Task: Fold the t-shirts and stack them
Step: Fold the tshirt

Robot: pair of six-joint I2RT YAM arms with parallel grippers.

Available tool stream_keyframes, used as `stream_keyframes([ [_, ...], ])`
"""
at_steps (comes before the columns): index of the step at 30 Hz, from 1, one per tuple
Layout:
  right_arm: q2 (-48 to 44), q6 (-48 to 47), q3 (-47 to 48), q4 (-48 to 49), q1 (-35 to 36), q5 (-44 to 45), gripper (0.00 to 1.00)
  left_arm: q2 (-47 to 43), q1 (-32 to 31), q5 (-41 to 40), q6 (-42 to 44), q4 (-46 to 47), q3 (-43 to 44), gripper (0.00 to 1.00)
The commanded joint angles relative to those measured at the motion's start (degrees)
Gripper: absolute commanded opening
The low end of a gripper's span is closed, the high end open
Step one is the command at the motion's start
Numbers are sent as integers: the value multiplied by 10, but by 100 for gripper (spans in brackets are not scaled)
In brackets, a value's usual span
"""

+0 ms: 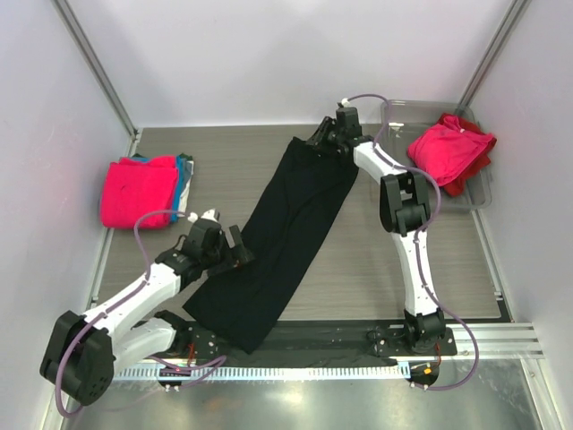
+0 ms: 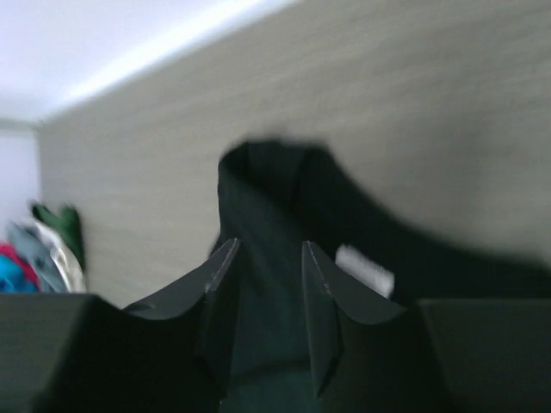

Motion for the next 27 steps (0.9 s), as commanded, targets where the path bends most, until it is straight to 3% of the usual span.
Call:
stream_keyframes([
  [1,-137,-117,-66,-45,20,11,41,-13,1,-18,39,-73,72,88],
  [7,-266,-152,-247,-73,24,86,45,25,2,-20,58,-77,175,89],
  [17,-442,-126,-470,-25,24,104,40,273,17,39,29,120,340,85],
  [22,-542,-97,-610,47,24,114,39,439,37,83,12,163,471,70],
  [27,-624,-100,-702,108,21,164,39,547,41,89,4,163,560,52],
])
